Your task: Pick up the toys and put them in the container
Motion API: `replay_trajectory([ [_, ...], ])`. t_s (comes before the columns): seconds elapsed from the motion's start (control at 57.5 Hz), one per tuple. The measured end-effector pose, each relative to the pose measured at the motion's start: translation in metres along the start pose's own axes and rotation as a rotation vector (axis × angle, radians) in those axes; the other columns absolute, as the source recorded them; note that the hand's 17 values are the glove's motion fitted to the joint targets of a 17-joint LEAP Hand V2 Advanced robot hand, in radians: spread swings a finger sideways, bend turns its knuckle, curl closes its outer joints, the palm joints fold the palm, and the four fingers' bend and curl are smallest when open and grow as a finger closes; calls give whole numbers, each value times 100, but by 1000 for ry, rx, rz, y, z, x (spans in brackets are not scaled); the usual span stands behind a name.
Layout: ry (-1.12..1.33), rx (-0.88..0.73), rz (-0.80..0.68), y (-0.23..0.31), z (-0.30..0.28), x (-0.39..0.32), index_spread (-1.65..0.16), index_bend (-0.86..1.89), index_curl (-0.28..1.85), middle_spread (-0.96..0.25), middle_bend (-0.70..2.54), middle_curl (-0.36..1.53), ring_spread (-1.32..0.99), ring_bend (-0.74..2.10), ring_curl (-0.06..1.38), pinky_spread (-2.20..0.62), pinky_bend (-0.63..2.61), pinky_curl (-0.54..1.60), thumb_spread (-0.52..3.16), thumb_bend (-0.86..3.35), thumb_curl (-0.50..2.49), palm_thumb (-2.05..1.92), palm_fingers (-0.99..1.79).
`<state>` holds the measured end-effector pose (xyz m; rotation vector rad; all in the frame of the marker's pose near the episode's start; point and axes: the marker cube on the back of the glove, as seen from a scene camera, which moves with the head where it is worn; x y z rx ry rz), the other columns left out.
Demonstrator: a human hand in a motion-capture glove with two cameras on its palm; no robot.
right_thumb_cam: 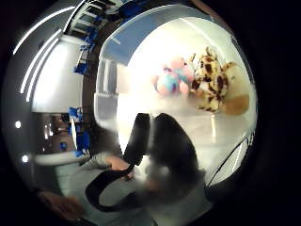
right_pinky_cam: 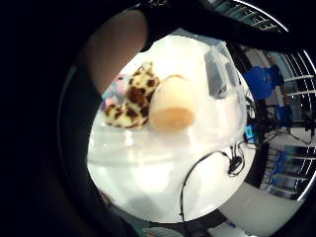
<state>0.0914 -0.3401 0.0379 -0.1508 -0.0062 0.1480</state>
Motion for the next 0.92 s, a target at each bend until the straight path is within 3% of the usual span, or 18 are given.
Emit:
replay_trajectory([
  [0.191,-9,120,40,118,-3,31,-39,19,55,-10,11,23,-2,11,20,6,69,32,142,-3,38,-5,-26],
  [0.348,19,129,44,188,8,28,-40,22,54,-10,12,22,-2,11,16,7,62,31,147,-2,34,-4,-21],
  [0.626,-30,128,-14,294,92,-35,-41,26,52,-11,13,21,-2,13,12,6,57,31,152,-1,30,-2,-17],
  [0.765,-97,80,21,320,128,-49,-41,29,52,-12,14,22,-2,12,11,6,54,31,154,-1,30,-1,-16],
  [0.921,-36,83,35,320,129,-40,-41,32,52,-13,14,22,-3,12,9,6,53,32,156,0,30,0,-15],
])
